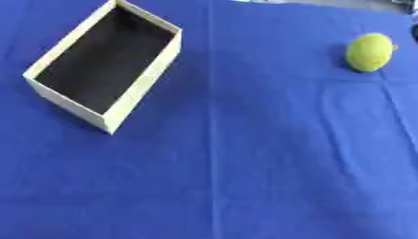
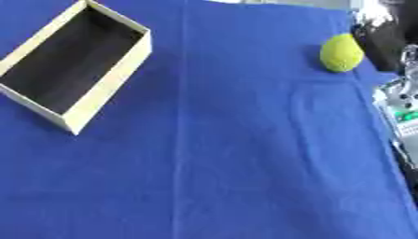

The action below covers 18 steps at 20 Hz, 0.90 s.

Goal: Pick up objects on the table and place them in the box.

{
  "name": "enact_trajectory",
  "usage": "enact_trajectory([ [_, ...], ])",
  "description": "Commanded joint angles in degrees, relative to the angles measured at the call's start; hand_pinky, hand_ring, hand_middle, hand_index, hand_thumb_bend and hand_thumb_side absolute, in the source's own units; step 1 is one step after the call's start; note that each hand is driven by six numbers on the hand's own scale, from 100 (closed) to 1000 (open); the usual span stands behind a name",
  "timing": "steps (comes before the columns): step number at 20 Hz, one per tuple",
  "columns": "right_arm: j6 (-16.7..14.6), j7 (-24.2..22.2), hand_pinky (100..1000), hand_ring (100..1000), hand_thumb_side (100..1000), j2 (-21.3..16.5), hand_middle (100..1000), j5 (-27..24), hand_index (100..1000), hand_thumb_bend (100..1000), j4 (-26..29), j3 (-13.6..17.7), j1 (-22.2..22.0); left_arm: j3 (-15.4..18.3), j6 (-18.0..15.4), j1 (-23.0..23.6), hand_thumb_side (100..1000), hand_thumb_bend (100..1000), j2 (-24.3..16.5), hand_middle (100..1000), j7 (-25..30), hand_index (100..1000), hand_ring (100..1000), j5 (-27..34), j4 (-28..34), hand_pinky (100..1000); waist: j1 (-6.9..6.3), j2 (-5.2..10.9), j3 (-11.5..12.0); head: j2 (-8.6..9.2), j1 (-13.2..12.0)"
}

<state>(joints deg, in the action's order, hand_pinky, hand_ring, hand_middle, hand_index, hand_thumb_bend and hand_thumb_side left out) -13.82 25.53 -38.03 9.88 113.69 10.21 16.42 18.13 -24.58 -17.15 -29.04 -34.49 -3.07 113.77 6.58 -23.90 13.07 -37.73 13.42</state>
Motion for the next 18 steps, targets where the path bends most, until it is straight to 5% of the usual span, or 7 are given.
enact_trajectory([
  [1, 0.27, 0.37, 703, 644, 523, -1.50, 584, -0.23, 719, 100, 0.90, 0.85, -0.09, 0.62, 0.06, -0.29, 339, 304, -1.02, 546, -0.28, 550, 518, -0.05, 0.82, 754, -0.19, 1.70, -0.16, 0.00, 0.13],
  [12, 6.50, 0.43, 736, 704, 421, -9.57, 628, 4.10, 744, 100, 0.90, 1.13, -1.52, 0.72, -0.33, 0.26, 320, 314, -1.91, 549, -0.76, 553, 520, -0.57, 0.82, 750, -0.52, 1.79, -0.18, -0.68, -0.60],
  [18, 11.71, -3.79, 769, 766, 479, -15.93, 696, 7.09, 790, 100, 0.90, 0.72, -2.26, 0.59, -0.71, 0.60, 308, 323, -2.74, 549, -1.23, 555, 521, -1.08, 0.82, 747, -0.82, 1.99, -0.14, -0.82, -0.69],
])
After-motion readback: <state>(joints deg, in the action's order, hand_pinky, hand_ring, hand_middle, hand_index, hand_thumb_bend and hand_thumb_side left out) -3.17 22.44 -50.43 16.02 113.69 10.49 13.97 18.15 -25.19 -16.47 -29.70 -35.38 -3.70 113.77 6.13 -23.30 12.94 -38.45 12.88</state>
